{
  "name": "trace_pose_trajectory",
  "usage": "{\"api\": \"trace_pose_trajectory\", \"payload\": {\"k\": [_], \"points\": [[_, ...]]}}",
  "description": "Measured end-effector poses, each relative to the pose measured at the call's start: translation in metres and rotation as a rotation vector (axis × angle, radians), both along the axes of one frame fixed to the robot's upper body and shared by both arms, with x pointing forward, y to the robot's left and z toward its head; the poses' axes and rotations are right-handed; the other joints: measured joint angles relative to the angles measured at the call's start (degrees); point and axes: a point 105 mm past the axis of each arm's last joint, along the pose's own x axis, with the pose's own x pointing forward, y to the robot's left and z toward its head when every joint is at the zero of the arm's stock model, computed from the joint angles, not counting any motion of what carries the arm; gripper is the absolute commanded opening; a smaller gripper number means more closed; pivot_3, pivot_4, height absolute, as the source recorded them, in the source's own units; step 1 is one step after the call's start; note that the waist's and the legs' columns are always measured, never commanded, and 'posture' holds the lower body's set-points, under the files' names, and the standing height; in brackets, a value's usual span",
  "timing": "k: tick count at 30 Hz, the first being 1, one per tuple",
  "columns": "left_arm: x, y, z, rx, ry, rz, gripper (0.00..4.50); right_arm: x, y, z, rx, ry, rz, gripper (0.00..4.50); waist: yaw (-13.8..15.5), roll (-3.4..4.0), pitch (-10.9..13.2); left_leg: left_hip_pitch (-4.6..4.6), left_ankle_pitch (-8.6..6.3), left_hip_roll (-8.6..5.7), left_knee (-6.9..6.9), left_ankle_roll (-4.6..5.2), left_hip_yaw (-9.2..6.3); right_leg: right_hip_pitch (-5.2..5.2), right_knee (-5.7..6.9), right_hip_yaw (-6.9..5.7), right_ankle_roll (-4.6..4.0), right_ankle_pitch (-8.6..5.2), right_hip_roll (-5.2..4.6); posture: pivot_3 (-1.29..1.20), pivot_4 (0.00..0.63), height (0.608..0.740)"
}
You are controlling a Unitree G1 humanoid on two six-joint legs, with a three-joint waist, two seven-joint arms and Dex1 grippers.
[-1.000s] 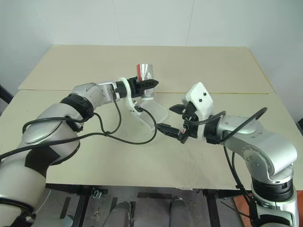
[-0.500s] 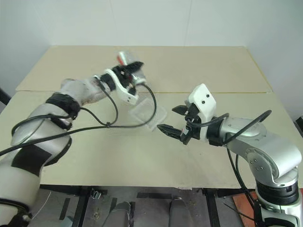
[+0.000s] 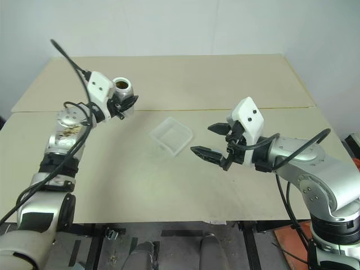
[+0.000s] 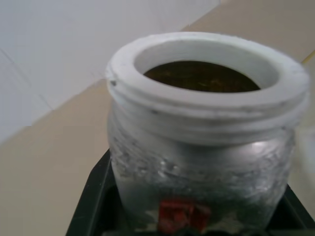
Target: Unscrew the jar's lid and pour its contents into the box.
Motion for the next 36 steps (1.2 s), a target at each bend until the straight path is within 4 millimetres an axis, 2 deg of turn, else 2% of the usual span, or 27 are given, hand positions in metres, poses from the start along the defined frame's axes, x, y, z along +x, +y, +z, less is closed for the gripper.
{"api": "trace_pose_trajectory", "payload": {"k": [2, 8, 16, 24, 27, 32, 36], "points": [[-0.01, 0.001, -0.009, -0.012, 0.035, -0.037, 1.91, 0.0, 0.0, 0.0, 0.003, -0.001, -0.002, 4.46, -0.2, 0.02, 0.0, 0.1, 0.0, 0.0, -0.01, 0.0, 0.02, 0.04, -0.01, 0.03, 0.0, 0.0, 0.01, 0.0, 0.15, 0.74], [-0.023, -0.004, -0.061, 0.001, 0.15, -0.056, 1.91, 0.001, 0.0, -0.001, 0.012, 0.001, -0.007, 4.46, 0.1, 0.02, 0.0, 0.1, 0.0, -0.01, -0.01, 0.0, 0.01, 0.04, -0.1, 0.04, -0.02, 0.01, 0.01, 0.0, 0.15, 0.74], [-0.02, -0.007, -0.062, -0.073, 0.132, -0.03, 1.91, -0.003, 0.0, -0.004, 0.023, 0.02, -0.012, 4.46, 0.3, 0.0, 0.0, 0.09, 0.0, -0.01, -0.01, 0.0, 0.02, 0.03, -0.11, 0.03, -0.02, 0.01, 0.01, 0.0, 0.15, 0.74], [-0.018, -0.001, -0.078, -0.107, 0.182, 0.011, 1.91, -0.003, 0.0, -0.003, 0.023, 0.014, -0.031, 4.46, 0.1, 0.0, 0.0, 0.1, 0.0, -0.01, -0.01, 0.01, 0.01, 0.05, -0.11, 0.03, -0.03, 0.01, 0.01, 0.0, 0.15, 0.74], [-0.019, 0.0, -0.08, -0.112, 0.186, 0.018, 2.93, -0.004, 0.0, -0.003, 0.028, 0.018, -0.026, 4.5, 0.1, 0.0, 0.0, 0.13, 0.0, -0.01, -0.01, 0.01, 0.02, 0.06, -0.12, 0.03, -0.03, 0.01, 0.01, 0.0, 0.15, 0.74], [-0.026, 0.007, -0.098, -0.107, 0.237, 0.033, 4.48, -0.004, 0.0, -0.003, 0.027, 0.018, -0.027, 4.5, 0.0, 0.0, 0.0, 0.12, 0.0, 0.0, -0.01, 0.01, 0.02, 0.05, -0.11, 0.04, -0.03, 0.01, 0.01, 0.0, 0.15, 0.74], [-0.035, 0.012, -0.102, -0.095, 0.25, 0.033, 4.48, -0.004, 0.001, -0.003, 0.025, 0.015, -0.026, 4.5, 0.1, 0.0, 0.0, 0.11, -0.01, 0.0, -0.01, 0.01, 0.01, 0.04, -0.12, 0.04, -0.03, 0.01, 0.01, 0.0, 0.15, 0.74]]}}
